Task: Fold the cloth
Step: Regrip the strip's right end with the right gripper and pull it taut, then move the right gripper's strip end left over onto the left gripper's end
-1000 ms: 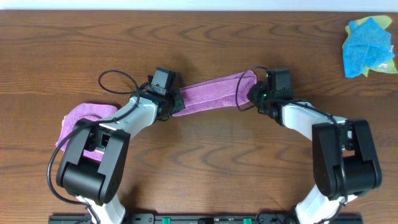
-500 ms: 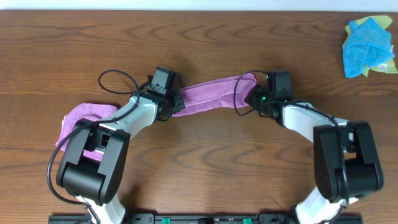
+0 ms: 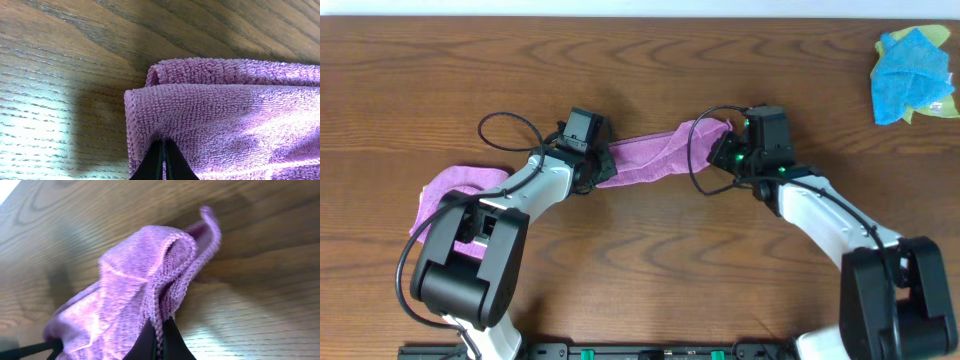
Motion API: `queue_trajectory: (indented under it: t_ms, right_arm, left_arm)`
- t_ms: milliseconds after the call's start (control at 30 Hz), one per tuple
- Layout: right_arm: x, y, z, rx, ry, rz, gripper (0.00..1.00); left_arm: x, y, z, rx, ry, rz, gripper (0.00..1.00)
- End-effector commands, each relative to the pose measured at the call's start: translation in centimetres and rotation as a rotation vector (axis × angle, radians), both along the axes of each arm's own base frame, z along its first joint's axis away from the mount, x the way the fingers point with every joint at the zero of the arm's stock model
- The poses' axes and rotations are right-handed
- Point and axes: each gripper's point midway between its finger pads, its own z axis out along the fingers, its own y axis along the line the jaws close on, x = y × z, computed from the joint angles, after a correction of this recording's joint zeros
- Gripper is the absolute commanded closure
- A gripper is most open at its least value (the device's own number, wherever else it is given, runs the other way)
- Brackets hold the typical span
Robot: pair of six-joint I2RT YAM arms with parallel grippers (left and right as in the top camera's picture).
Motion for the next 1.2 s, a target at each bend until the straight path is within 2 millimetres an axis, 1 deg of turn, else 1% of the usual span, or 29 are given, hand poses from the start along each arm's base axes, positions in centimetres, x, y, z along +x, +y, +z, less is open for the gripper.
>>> queue_trajectory:
  t_ms: [0,133,300,433,533,1000,1067,1167]
  right_arm:
    - [-0.5,1.6,1.1,-0.003,-0.033,0.055,0.99]
    - [-0.6,3.5,2.0,0.003,-0.054,0.097,0.99]
    - [-0.2,5.7,3.8,0.014,-0.098,0.144,0.99]
    - [0.2,6.9,5.1,0.024,-0.131,0.168,0.99]
    - [0.2,7.6,5.7,0.031,-0.144,0.182,0.99]
    - [-1.6,11.1,5.9,0.019,-0.159,0.258,0.99]
    - [-1.8,11.5,5.9,0.014,-0.162,0.265,0.99]
    - [-2.1,12.0,5.9,0.01,-0.164,0.273,0.99]
  left_arm:
    - [0.2,0.4,-0.4,0.027,0.006,0.011,0.94]
    - [0.2,0.4,-0.4,0.026,0.006,0.01,0.94]
    - [0.1,0.2,-0.4,0.017,0.009,0.006,0.94]
    - [0.1,0.2,-0.4,0.017,0.009,0.006,0.94]
    - [0.1,0.2,-0.4,0.017,0.009,0.006,0.94]
    - [0.0,-0.4,-0.1,-0.013,0.012,-0.013,0.94]
    - [0.1,-0.4,0.2,-0.009,-0.002,-0.031,0.94]
    - [0.5,-0.2,1.5,0.002,-0.041,-0.051,0.94]
